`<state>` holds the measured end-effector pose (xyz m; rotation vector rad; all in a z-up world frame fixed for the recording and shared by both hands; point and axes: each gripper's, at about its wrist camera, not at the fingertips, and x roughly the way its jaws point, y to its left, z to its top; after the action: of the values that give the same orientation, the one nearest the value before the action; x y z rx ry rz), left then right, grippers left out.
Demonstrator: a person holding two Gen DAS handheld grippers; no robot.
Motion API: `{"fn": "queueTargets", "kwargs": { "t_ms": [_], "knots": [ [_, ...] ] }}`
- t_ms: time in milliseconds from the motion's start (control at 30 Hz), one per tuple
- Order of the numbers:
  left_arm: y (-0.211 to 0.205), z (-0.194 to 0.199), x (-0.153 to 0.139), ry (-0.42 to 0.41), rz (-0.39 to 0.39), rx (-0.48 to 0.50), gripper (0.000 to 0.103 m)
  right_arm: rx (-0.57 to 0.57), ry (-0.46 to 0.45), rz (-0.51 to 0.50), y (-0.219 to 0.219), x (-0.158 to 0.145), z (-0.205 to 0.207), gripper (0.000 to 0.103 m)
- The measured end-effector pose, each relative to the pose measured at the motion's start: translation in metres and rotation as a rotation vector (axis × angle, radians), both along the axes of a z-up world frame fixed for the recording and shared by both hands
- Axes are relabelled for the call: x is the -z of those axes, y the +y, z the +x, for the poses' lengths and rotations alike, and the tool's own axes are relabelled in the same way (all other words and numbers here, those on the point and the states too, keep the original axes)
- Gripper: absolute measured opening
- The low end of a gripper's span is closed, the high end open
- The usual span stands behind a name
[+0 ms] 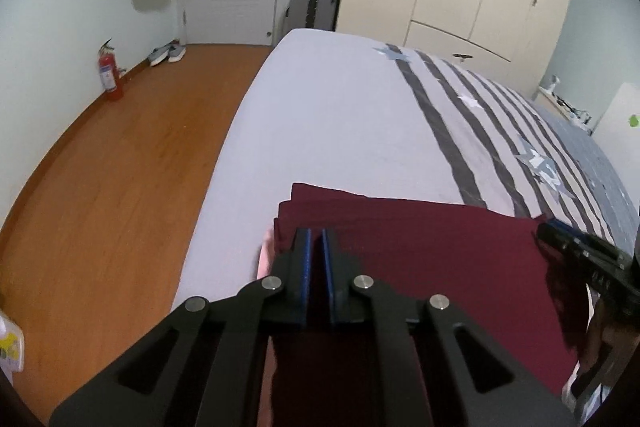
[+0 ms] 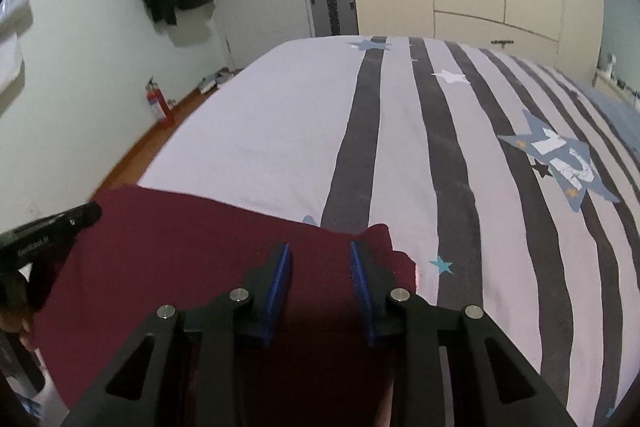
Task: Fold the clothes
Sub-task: 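Carry the folded shirt with the left gripper onto the pink garment stack, then lower the shirt onto the stack and open the left gripper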
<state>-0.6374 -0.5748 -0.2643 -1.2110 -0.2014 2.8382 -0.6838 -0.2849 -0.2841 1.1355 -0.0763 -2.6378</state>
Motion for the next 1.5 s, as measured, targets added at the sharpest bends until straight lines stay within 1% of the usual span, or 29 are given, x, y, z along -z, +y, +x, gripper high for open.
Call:
{"fn": "queueTargets", "kwargs": {
  "t_ms": [67, 100, 167, 233, 333, 400, 500, 600, 667, 733, 767, 833, 933, 967, 1033, 1100, 1133, 1200, 1300, 1433, 1500],
  "knots": [
    [-0.002, 0.000, 0.009, -0.032, -0.015, 0.017, 0.006, 0.012, 0.013, -0.003, 0.008, -0.003, 0.005, 0.026],
    [-0.004, 0.000, 0.009, -0.033, 0.010, 0.010, 0.005, 0.020, 0.000, -0.002, 0.014, 0.001, 0.005, 0.026],
    [-0.012, 0.005, 0.000, -0.013, 0.035, -0.028, 0.002, 0.017, -0.038, -0.013, 0.021, 0.011, 0.003, 0.027],
    [-0.019, 0.010, -0.008, 0.007, 0.059, -0.067, 0.002, 0.005, -0.048, -0.024, 0.023, 0.013, 0.002, 0.027],
    [-0.031, 0.017, -0.020, 0.036, 0.095, -0.124, 0.003, 0.000, -0.026, -0.041, 0.027, -0.004, 0.006, 0.027],
    [-0.033, 0.028, -0.031, 0.056, 0.092, -0.136, 0.003, 0.007, 0.008, -0.069, 0.032, -0.021, 0.016, 0.027],
    [-0.013, 0.060, -0.050, 0.105, 0.024, -0.066, 0.003, -0.040, 0.048, -0.092, 0.029, -0.041, 0.044, 0.027],
    [0.008, 0.087, -0.051, 0.134, -0.013, 0.013, 0.004, -0.087, 0.068, -0.104, 0.022, -0.048, 0.076, 0.027],
    [0.020, 0.082, -0.037, 0.117, -0.053, 0.049, 0.006, -0.107, 0.076, -0.109, 0.015, -0.047, 0.099, 0.028],
    [0.019, 0.082, -0.022, 0.087, -0.066, 0.023, 0.006, -0.117, 0.066, -0.098, 0.007, -0.038, 0.113, 0.028],
    [0.015, 0.080, -0.014, 0.081, -0.056, 0.009, 0.006, -0.119, 0.057, -0.096, 0.004, -0.033, 0.116, 0.028],
    [0.008, 0.078, 0.004, 0.069, -0.036, -0.020, 0.007, -0.097, 0.023, -0.087, 0.001, -0.016, 0.115, 0.028],
    [0.007, 0.077, -0.004, 0.073, -0.012, -0.035, 0.008, -0.070, -0.007, -0.068, -0.002, 0.006, 0.111, 0.027],
    [0.007, 0.076, -0.007, 0.074, -0.003, -0.040, 0.008, -0.060, -0.010, -0.073, -0.001, 0.008, 0.110, 0.027],
    [0.003, 0.079, -0.016, 0.098, -0.005, -0.051, 0.008, -0.046, -0.004, -0.085, 0.002, 0.000, 0.108, 0.027],
    [0.001, 0.079, -0.012, 0.086, -0.021, -0.045, 0.007, -0.028, 0.014, -0.094, 0.008, -0.006, 0.108, 0.027],
    [-0.002, 0.078, -0.005, 0.067, -0.032, -0.042, 0.007, -0.018, 0.019, -0.092, 0.011, -0.006, 0.107, 0.027],
    [-0.002, 0.078, 0.000, 0.065, -0.033, -0.039, 0.007, -0.006, 0.000, -0.085, 0.016, 0.001, 0.103, 0.027],
    [-0.004, 0.075, -0.001, 0.055, -0.009, -0.058, 0.007, -0.024, 0.001, -0.075, 0.018, 0.007, 0.102, 0.027],
    [0.000, 0.084, -0.015, 0.089, -0.007, -0.067, 0.007, -0.019, 0.023, -0.094, 0.026, -0.005, 0.101, 0.027],
    [-0.008, 0.082, -0.010, 0.066, -0.004, -0.094, 0.008, 0.005, 0.009, -0.091, 0.033, -0.002, 0.094, 0.029]
  ]
}}
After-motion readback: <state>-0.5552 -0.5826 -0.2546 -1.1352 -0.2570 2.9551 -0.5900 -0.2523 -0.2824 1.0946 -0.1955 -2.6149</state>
